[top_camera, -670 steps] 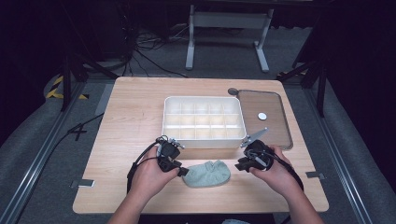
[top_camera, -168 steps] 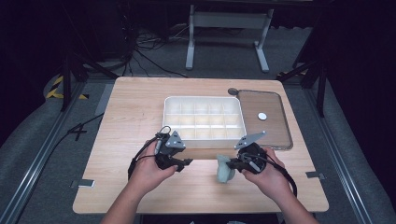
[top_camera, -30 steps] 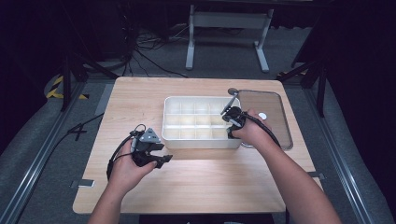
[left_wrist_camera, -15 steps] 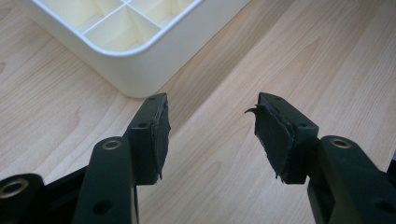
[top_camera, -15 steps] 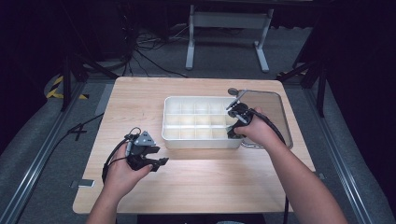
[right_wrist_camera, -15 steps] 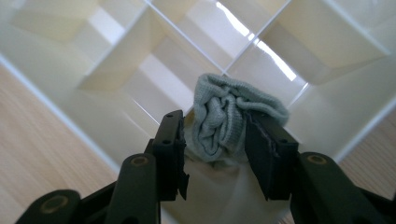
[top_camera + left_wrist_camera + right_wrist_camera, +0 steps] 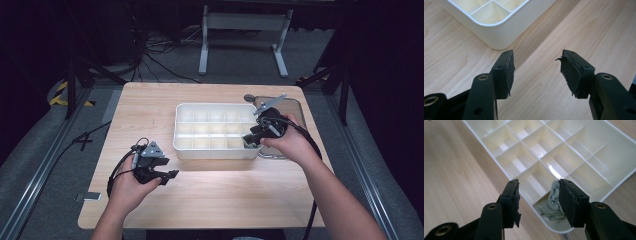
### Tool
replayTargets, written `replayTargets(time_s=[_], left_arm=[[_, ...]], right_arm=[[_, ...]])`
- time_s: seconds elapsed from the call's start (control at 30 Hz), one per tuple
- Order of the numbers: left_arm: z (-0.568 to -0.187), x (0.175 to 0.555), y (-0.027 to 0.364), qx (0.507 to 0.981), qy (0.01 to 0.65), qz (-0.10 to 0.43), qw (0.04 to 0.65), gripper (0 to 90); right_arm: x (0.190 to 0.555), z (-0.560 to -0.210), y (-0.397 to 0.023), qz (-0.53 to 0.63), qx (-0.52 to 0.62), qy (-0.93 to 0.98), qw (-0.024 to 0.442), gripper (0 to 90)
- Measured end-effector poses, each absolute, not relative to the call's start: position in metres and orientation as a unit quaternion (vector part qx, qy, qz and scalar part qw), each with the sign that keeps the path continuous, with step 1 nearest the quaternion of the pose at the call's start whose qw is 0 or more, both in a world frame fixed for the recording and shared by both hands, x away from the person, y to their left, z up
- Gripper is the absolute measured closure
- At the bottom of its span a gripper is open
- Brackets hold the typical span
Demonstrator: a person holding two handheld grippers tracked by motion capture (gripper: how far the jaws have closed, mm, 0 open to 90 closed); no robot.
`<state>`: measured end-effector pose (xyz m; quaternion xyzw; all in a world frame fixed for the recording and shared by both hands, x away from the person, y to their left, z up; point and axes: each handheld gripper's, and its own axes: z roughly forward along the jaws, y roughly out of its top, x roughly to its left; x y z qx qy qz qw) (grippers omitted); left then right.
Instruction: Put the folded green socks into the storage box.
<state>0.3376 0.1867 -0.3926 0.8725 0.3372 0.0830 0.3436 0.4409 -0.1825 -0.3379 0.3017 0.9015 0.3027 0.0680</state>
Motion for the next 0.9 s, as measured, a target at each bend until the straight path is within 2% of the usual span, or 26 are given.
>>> replayTargets(time_s=[0.43, 0.67, 0.9], left_arm=[[-0.383, 0.334, 0.182, 0.881, 0.317, 0.069, 0.344, 43.7], [-0.388, 0.331, 0.175, 0.904, 0.281, 0.036, 0.319, 41.8], [-0.385, 0.333, 0.175, 0.906, 0.276, 0.032, 0.321, 41.8]], right_arm=[[0.391, -0.328, -0.203, 0.390, 0.254, 0.883, 0.063, 47.7], [0.365, -0.342, -0.210, 0.405, 0.280, 0.869, 0.053, 44.4], [0.358, -0.366, -0.217, 0.407, 0.290, 0.866, 0.035, 42.1]])
